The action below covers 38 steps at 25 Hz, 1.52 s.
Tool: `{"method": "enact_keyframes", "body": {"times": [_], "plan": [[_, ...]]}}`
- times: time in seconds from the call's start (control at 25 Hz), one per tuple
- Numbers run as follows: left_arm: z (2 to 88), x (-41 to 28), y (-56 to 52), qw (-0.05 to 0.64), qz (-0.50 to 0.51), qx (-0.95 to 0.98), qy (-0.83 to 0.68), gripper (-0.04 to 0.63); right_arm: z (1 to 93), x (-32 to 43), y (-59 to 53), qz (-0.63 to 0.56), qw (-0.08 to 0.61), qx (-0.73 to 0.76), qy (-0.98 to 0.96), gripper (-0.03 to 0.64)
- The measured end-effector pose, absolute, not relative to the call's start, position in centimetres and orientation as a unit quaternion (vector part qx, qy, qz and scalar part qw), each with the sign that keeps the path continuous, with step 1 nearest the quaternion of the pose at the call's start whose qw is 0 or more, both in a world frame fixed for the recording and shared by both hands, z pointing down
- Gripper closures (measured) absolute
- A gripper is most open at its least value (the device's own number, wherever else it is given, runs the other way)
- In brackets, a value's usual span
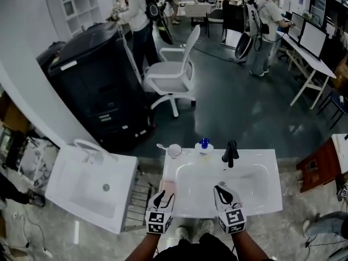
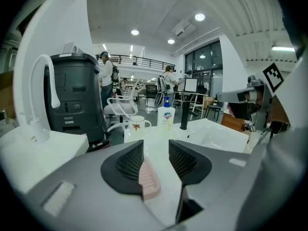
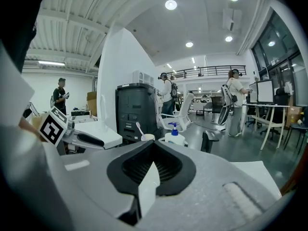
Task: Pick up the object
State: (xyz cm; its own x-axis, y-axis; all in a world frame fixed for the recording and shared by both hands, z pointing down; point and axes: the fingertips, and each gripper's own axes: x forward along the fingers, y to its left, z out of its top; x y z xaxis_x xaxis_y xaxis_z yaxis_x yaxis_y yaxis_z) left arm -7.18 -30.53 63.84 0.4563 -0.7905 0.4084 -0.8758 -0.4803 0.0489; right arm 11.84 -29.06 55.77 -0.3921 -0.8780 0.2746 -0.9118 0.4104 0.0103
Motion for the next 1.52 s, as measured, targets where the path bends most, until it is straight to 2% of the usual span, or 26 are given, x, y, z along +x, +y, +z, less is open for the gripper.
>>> {"method": "enact_keyframes", "body": {"times": [0.16, 0.28, 0.56, 0.96, 1.4, 1.52], "plan": [[65.6, -7.5, -30.9, 0.159, 0.187, 0.825, -0.509, 0.315, 56.4, 12.0, -29.0, 0.084, 0.122, 0.530, -0.835, 0.614], [66.9, -7.8, -31.2, 0.181, 0.206, 0.808, -0.522, 0.202, 56.9, 11.9, -28.9, 0.093, 0.123, 0.523, -0.838, 0.614], [71.0, -8.5, -31.4, 0.223, 0.260, 0.779, -0.525, 0.061, 58.7, 11.4, -28.9, 0.110, 0.139, 0.505, -0.844, 0.614], [75.5, -8.8, -30.9, 0.263, 0.299, 0.752, -0.525, 0.025, 60.2, 9.7, -29.0, 0.122, 0.156, 0.473, -0.859, 0.614], [76.5, -8.7, -32.0, 0.263, 0.311, 0.745, -0.529, 0.042, 61.7, 9.4, -29.0, 0.136, 0.171, 0.452, -0.865, 0.614], [76.7, -9.0, -32.3, 0.259, 0.314, 0.741, -0.534, 0.065, 62.1, 9.3, -28.8, 0.140, 0.176, 0.446, -0.866, 0.614]]}}
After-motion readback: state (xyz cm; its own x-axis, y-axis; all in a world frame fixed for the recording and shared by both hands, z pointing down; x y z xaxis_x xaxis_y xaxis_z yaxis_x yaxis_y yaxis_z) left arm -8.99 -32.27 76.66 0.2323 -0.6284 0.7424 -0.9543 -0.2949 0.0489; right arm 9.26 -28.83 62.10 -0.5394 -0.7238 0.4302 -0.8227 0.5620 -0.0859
